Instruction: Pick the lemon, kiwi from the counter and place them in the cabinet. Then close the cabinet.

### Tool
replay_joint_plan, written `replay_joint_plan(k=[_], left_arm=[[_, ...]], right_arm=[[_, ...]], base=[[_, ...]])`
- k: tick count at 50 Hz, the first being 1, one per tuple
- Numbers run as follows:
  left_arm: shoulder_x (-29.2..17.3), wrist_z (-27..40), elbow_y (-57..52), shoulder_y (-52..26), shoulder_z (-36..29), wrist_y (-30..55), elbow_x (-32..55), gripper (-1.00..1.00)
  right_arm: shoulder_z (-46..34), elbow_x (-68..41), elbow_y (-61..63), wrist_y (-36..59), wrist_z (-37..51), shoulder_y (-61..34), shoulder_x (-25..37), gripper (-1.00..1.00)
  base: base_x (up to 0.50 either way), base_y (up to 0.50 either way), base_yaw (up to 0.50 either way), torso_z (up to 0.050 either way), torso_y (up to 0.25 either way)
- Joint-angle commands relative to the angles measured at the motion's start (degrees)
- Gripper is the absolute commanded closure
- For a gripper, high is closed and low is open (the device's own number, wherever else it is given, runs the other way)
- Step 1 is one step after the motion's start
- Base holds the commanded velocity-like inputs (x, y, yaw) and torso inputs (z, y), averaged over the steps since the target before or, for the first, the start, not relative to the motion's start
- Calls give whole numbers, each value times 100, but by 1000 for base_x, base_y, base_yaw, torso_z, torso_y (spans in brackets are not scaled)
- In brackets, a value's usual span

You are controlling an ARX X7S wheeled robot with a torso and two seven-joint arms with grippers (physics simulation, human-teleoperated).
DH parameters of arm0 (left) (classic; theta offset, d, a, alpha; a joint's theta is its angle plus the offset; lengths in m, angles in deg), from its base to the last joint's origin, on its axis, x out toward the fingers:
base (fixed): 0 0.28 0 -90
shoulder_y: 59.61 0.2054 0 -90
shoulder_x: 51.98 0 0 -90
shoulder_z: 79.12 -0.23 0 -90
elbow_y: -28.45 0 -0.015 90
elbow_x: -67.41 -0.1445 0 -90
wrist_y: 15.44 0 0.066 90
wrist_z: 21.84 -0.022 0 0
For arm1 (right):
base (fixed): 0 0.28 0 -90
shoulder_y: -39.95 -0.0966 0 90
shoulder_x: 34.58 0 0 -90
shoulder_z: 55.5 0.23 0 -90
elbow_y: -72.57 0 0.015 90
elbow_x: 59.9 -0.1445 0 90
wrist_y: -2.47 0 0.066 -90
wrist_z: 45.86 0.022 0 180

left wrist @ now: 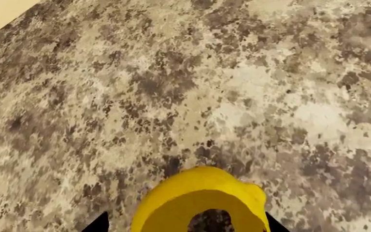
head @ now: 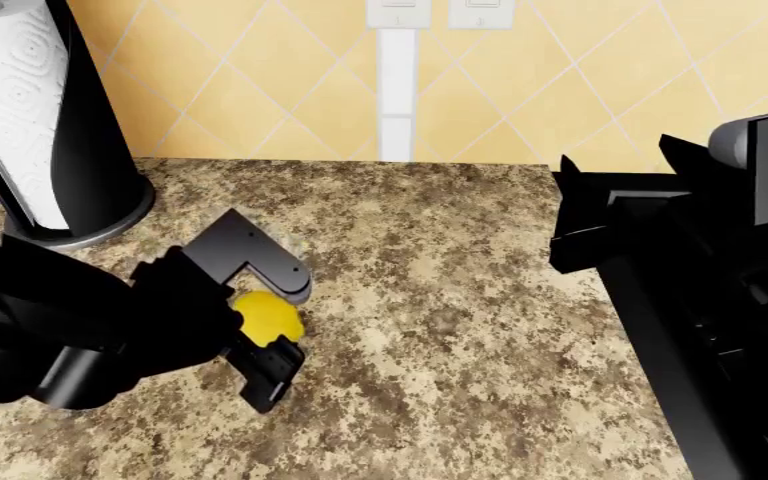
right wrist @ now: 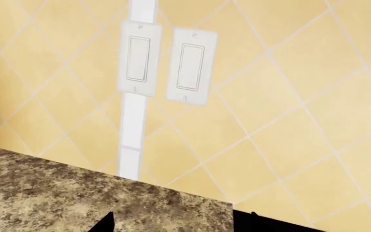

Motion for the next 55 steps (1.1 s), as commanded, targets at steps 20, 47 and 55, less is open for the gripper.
replay_joint_plan(k=[20,47,55], left_arm=[[-376,144,-740,-343,515,-413,583,100],[-710,-437,-800,-1739,2278,-1502,2262,100],[-640,-429,-667,-1990,2407,-1676,2600,100]], right_arm=[[33,-125,9,-2,87,-28,74,-100],[222,-262,62,-128,154,110,152,-100],[234,-279,47,-162,148,116,149,-100]], base=[[0,0,0,0,0],[0,0,0,0,0],[0,0,0,0,0]])
